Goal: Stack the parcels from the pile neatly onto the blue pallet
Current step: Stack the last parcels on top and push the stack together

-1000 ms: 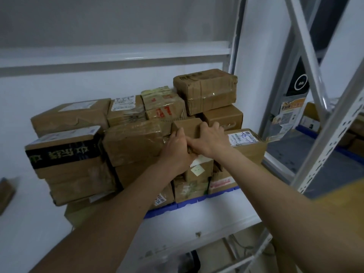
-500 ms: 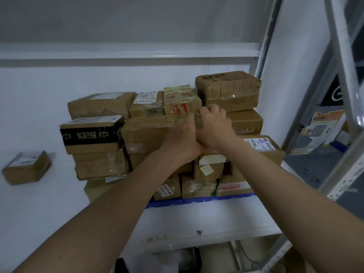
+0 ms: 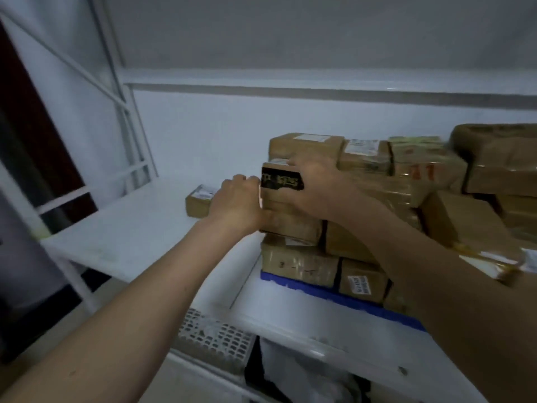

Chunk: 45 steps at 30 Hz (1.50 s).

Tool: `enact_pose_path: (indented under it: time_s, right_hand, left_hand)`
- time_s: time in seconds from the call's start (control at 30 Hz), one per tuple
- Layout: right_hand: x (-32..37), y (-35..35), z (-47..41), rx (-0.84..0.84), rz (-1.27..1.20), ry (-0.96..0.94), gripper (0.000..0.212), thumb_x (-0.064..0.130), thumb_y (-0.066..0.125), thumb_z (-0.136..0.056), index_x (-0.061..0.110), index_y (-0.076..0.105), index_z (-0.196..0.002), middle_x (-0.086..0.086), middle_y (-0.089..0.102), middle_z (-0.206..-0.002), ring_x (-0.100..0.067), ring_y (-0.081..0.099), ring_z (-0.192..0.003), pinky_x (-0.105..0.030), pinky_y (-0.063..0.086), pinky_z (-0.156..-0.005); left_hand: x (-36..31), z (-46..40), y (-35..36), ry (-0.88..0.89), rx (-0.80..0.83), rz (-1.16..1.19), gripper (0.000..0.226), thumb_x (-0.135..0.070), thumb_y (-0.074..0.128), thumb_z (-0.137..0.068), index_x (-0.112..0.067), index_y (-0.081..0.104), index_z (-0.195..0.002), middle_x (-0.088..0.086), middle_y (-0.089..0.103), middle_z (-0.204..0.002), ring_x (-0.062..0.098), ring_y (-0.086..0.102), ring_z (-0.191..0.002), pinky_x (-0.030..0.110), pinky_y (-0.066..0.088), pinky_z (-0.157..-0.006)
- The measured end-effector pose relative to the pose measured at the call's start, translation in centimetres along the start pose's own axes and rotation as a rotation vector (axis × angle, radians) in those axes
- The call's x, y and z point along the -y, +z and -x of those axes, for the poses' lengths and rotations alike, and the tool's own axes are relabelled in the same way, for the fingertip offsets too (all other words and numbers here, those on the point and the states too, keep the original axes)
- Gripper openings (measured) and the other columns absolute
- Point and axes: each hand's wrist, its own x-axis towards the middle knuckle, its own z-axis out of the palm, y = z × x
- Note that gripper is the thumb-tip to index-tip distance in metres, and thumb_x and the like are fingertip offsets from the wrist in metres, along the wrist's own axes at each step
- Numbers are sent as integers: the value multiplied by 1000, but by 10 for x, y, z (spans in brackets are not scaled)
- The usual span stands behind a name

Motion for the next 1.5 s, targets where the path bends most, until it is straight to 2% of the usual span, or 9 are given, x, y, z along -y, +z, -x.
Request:
enact_pose_path:
  time_s: [0.1,0.3,0.4,0.57,0.67,0.83,1.03,1.17,1.5]
  right_hand:
    - [46,34,-19,82,-50,-97,60,42,59,-87,13,41,-137,-11,45,-136,-29,36,-128,-37,33,-102]
    - [128,115,-53,349,-86,-107,67,45,59,-87,15,34,-142,-12,36,-140,-31,32,-128,-40,34,-103]
    - [161,151,-70,372,-86,-100,66,44,63,-85,13,36,-137,-10,37,-139,-30,35,-126,-39,34,-101]
    - [205,206,-98,412,-22,-33,71,48,60,-86,9,35,-139,-8,33,-145,-29,32,-131,-45,38,-102]
    - [219,236,-110,449,-26,39,73,48,60,-85,10,33,-141,-9,29,-149,-32,28,-135,-47,34,-106]
    - [226,270,-127,509,-6,142,75,47,61,-85,11,29,-143,-12,25,-150,-35,25,-134,-48,33,-106]
    - [219,302,-169,497,7,203,78,46,62,-85,10,26,-144,-15,28,-147,-36,28,-132,-47,34,-106]
    - [205,326,-207,465,-51,281,81,46,61,-85,9,21,-145,-14,26,-149,-35,24,-136,-47,30,-110]
    - [137,375,-286,398,-267,642,88,40,63,-85,8,10,-148,-18,33,-141,-34,32,-129,-36,30,-105]
  left_hand:
    - [61,10,-2,-102,18,-50,71,-51,70,-78,-19,43,-136,8,46,-135,28,43,-123,35,40,-90]
    - [173,21,-5,-260,115,-76,78,-51,68,-79,-20,35,-143,7,41,-140,28,39,-128,36,40,-95]
    - [222,18,-5,-291,158,-84,76,-50,67,-81,-18,35,-142,8,40,-141,28,38,-129,36,40,-95]
    - [290,12,4,-272,214,-48,77,-48,67,-81,-16,33,-143,9,39,-142,29,36,-130,37,39,-97]
    - [322,7,14,-255,262,-35,76,-48,67,-81,-16,34,-142,10,40,-141,29,38,-129,36,39,-96]
    - [358,-17,28,-236,337,-18,77,-49,67,-80,-15,35,-141,10,41,-140,30,40,-128,38,39,-99]
    - [382,-61,49,-187,367,3,79,-50,66,-82,-13,32,-143,12,41,-141,30,40,-128,39,39,-100]
    - [396,-104,65,-159,403,14,83,-49,66,-82,-12,27,-145,13,38,-143,31,38,-130,39,38,-101]
    - [406,-235,117,-98,539,159,98,-45,69,-82,-10,10,-151,12,25,-153,28,30,-139,37,31,-109]
